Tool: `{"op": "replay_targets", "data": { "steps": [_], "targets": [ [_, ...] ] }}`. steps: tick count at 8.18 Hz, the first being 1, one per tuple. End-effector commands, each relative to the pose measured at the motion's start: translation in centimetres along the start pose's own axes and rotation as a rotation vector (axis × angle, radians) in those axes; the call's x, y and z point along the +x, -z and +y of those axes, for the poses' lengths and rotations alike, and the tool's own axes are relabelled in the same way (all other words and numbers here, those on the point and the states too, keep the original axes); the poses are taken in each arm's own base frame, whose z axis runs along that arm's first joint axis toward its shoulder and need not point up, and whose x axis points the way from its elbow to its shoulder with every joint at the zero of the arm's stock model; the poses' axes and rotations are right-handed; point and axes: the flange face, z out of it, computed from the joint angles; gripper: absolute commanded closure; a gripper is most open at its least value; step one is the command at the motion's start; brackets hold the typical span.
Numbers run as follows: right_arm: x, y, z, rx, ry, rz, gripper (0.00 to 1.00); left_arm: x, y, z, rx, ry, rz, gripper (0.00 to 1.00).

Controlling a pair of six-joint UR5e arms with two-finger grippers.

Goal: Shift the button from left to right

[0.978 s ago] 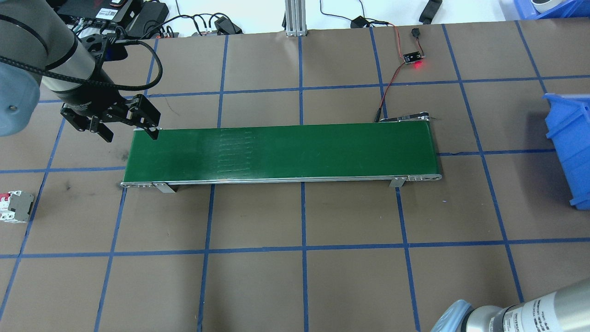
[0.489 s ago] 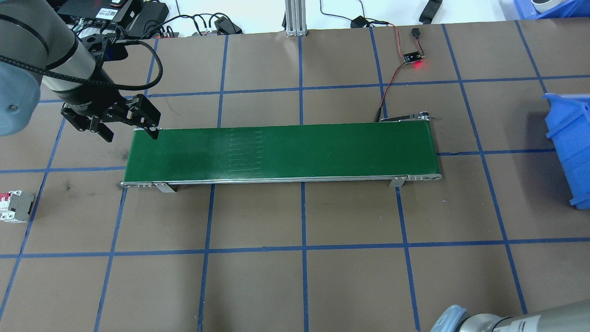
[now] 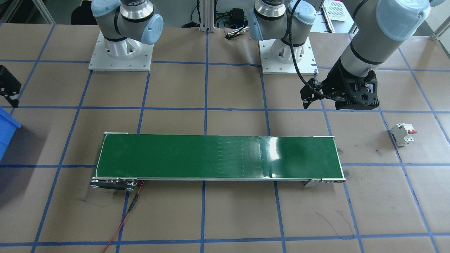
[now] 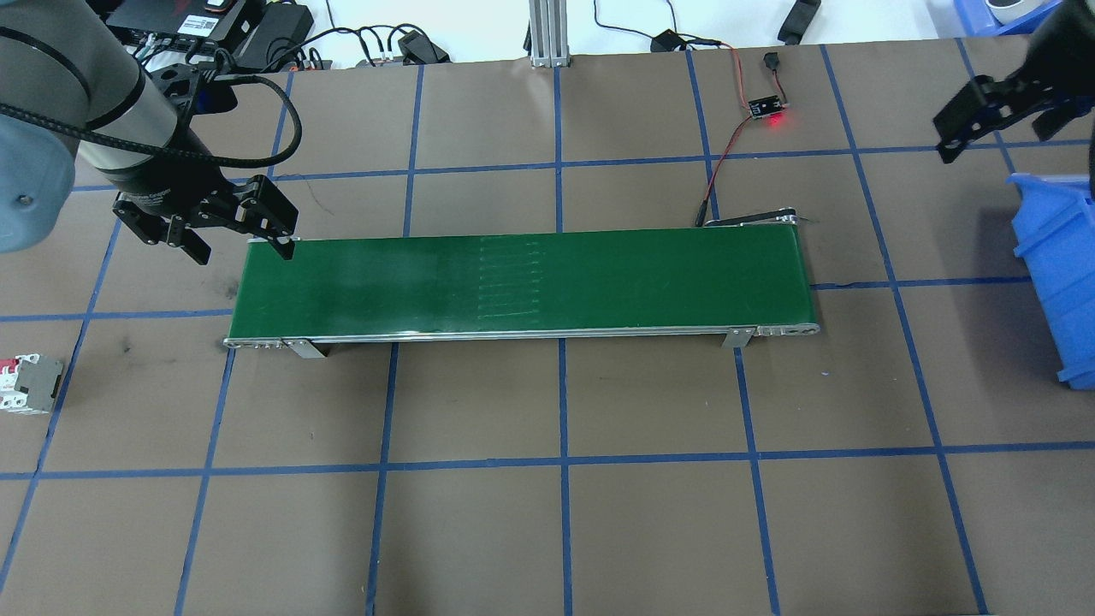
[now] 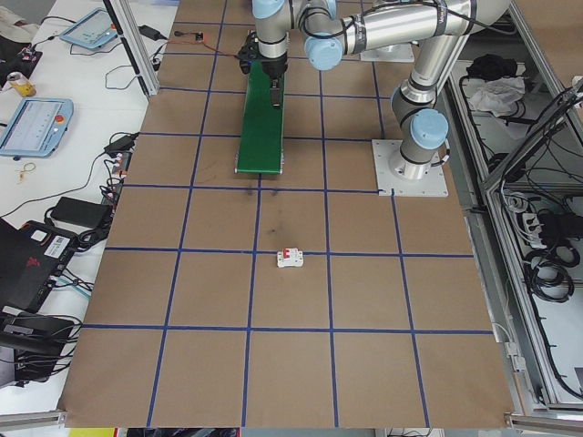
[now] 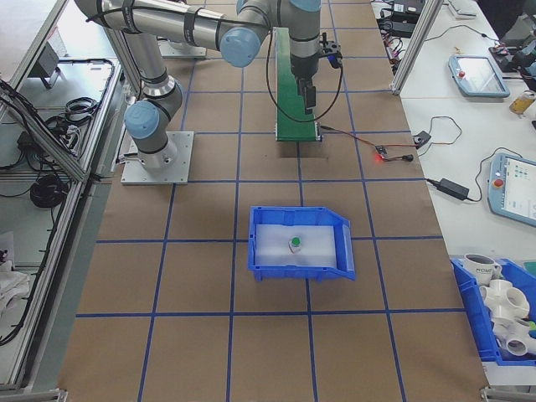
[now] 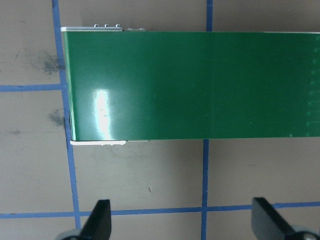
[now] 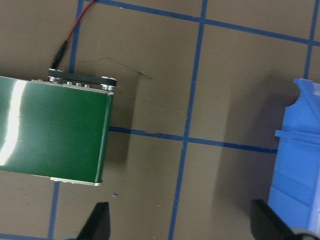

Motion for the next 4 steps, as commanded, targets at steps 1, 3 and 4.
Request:
{"op": "replay_targets", "data": {
  "steps": [1, 3, 4],
  "targets": [
    [-11.4, 0.4, -0.8, -0.039, -0.105, -0.029, 0.0, 0.0, 0.0, 0.0, 0.001, 0.002, 0.001, 0.0],
    [-19.5, 0.0, -0.7, -0.048, -0.128, -0.039, 0.0, 0.0, 0.0, 0.0, 0.0, 0.002, -0.001, 0.0],
    [-20.1, -0.3, -0.7, -0.055, -0.126, -0.043, 0.0, 0.0, 0.0, 0.0, 0.0, 0.002, -0.001, 0.0]
  ]
}}
